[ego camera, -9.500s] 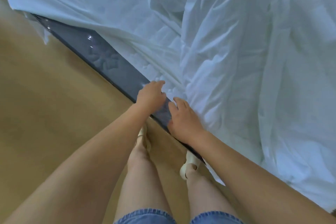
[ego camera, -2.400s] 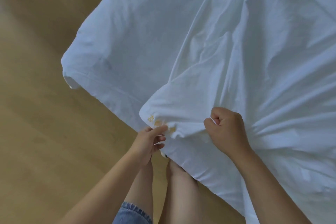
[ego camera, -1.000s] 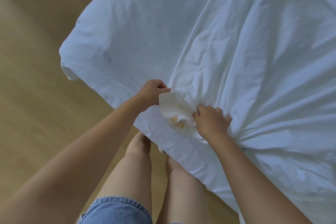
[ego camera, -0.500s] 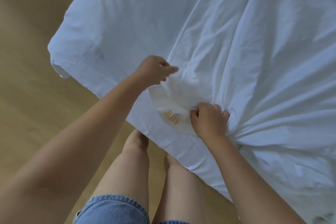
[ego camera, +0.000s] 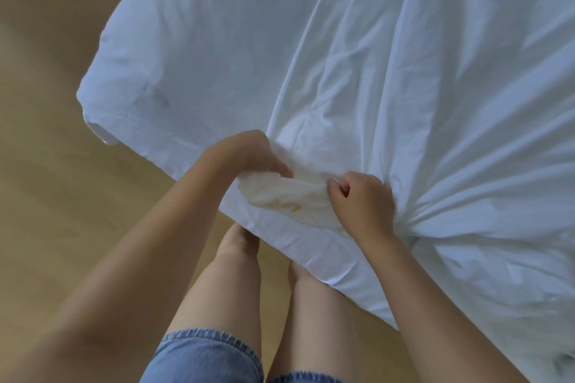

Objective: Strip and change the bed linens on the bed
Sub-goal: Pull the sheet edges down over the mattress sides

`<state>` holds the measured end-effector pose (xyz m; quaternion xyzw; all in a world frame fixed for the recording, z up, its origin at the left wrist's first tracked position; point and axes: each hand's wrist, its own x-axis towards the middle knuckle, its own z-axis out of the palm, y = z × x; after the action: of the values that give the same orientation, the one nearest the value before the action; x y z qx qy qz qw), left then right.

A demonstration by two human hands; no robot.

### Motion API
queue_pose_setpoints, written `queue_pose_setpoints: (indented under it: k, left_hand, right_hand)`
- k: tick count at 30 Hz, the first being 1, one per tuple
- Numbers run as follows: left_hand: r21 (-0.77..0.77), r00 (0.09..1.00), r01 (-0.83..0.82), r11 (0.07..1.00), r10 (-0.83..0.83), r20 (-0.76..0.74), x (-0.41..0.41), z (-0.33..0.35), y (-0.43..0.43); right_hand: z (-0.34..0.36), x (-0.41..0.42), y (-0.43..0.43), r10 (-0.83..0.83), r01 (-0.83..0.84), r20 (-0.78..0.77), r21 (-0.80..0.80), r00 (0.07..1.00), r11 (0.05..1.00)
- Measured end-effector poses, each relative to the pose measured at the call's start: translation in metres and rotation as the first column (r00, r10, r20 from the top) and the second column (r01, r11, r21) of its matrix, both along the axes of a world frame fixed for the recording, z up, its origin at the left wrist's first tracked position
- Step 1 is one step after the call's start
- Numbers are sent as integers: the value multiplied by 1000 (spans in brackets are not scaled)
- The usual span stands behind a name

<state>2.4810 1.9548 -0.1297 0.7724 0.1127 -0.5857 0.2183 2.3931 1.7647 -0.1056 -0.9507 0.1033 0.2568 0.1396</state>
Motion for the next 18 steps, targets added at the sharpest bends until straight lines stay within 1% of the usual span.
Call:
queue_pose_setpoints:
  k: [2, 3, 4, 5, 6, 8, 9, 10, 11, 12, 13, 15, 16, 18]
  left_hand:
    - [-29, 986, 137, 990, -134, 99, -4, 1, -3]
    - [-52, 970, 186, 981, -175, 169, -7, 0, -7]
    - [-89, 952, 207, 974, -180, 247, -11, 0, -11]
    - [-140, 940, 191, 972, -140, 312, -14, 0, -15]
    - [-198, 933, 137, 971, -59, 356, -17, 1, -18]
    - [-297, 902, -74, 952, 191, 388, -22, 2, -22]
    - [-332, 854, -199, 922, 329, 404, -25, 2, -24]
    - [-351, 789, -292, 890, 431, 438, -28, 2, -27]
    - [-353, 732, -334, 874, 476, 488, -31, 2, -30]
    - [-344, 697, -337, 876, 478, 534, -34, 2, -33]
    - [-330, 684, -327, 885, 463, 563, -37, 2, -36]
    - [-282, 698, -315, 906, 423, 578, -42, -3, -36]
    - [-255, 712, -330, 909, 417, 565, -45, -6, -34]
    - [-226, 717, -424, 877, 478, 508, -48, -15, -27]
  right_hand:
    - [3, -1, -3, -16, 16, 31, -4, 999, 1000]
    - [4, -1, -4, -13, 13, 32, -19, 999, 1000]
    - [5, 0, -5, -8, 9, 39, -35, 999, 999]
    - [7, 1, -6, -9, 11, 63, -43, 998, 999]
    - [9, 3, -7, -15, 20, 103, -45, 995, 999]
    - [13, 6, -8, -25, 36, 181, -56, 983, 998]
    - [16, 7, -9, -28, 41, 206, -60, 978, 997]
    - [18, 7, -9, -31, 45, 229, -57, 973, 997]
    - [19, 8, -10, -37, 52, 249, -51, 968, 997]
    - [20, 8, -10, -46, 59, 257, -45, 965, 997]
    - [21, 7, -10, -50, 62, 247, -38, 968, 997]
    - [21, 5, -9, -22, 26, 187, -17, 982, 1000]
    - [20, 4, -8, 17, -17, 144, -2, 989, 1000]
    - [18, 2, -3, 113, -116, 78, 45, 991, 992]
